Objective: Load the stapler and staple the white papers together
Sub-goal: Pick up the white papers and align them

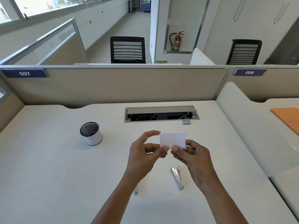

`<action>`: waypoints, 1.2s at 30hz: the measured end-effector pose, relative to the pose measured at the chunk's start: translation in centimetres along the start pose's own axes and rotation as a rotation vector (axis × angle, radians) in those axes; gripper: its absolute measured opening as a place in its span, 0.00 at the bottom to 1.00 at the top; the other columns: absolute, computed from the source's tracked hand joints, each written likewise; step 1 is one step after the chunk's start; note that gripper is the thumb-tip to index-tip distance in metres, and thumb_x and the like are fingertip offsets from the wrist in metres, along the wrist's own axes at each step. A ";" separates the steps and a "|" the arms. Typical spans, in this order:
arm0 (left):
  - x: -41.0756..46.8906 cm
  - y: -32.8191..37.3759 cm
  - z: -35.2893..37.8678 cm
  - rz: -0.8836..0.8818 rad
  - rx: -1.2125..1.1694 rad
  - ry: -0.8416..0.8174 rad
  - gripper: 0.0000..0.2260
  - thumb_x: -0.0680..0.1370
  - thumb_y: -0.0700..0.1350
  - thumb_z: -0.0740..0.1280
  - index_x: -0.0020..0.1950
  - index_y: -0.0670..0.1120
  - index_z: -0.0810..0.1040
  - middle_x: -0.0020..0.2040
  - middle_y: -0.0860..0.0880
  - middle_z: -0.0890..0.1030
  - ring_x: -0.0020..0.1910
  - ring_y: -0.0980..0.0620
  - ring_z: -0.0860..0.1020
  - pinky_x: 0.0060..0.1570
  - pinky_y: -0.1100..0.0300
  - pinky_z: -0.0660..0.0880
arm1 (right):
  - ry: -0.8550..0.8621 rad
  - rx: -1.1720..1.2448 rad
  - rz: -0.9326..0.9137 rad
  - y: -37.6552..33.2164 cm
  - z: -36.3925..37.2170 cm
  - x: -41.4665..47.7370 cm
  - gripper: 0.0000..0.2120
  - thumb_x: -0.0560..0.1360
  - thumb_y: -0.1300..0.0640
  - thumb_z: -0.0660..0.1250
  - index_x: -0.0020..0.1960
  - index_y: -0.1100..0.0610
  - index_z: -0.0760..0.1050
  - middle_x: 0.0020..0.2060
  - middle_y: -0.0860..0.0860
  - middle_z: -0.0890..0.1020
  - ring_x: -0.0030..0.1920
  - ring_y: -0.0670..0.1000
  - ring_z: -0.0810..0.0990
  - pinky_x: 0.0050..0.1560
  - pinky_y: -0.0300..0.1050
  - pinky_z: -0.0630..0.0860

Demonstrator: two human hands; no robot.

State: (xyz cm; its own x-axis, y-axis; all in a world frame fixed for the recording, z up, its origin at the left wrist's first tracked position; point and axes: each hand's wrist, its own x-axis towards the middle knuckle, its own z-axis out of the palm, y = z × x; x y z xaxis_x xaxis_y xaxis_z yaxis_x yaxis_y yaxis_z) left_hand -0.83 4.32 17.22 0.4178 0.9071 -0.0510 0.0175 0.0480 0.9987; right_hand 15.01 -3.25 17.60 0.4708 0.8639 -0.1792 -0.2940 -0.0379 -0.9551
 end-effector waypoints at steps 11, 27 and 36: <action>0.2 -0.7 -0.1 -0.108 -0.219 0.025 0.12 0.73 0.37 0.77 0.56 0.42 0.83 0.42 0.39 0.88 0.41 0.44 0.87 0.50 0.51 0.84 | 0.020 0.040 -0.014 0.8 -1.3 0.6 0.13 0.66 0.63 0.76 0.49 0.64 0.79 0.33 0.58 0.85 0.37 0.54 0.87 0.43 0.43 0.83; 1.3 -2.8 -0.4 -0.232 -0.369 0.109 0.11 0.72 0.36 0.77 0.52 0.34 0.84 0.41 0.35 0.86 0.39 0.44 0.86 0.48 0.52 0.84 | 0.352 -0.958 -0.029 14.4 -6.0 4.3 0.22 0.67 0.48 0.81 0.54 0.59 0.80 0.47 0.54 0.83 0.47 0.57 0.83 0.50 0.50 0.79; 2.1 -2.9 -0.5 -0.252 -0.364 0.099 0.13 0.72 0.36 0.77 0.54 0.32 0.82 0.42 0.34 0.86 0.40 0.43 0.86 0.47 0.53 0.84 | 0.329 -1.323 0.004 19.7 -5.6 4.5 0.21 0.69 0.42 0.78 0.48 0.59 0.80 0.44 0.55 0.78 0.46 0.61 0.78 0.42 0.52 0.77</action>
State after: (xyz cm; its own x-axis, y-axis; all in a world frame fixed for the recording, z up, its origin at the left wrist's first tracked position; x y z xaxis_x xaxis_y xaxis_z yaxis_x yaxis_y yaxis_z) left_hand -0.47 6.26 14.18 0.3524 0.8828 -0.3106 -0.2204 0.4008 0.8892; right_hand 16.00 -2.88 -3.36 0.7010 0.7112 -0.0525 0.6265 -0.6493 -0.4312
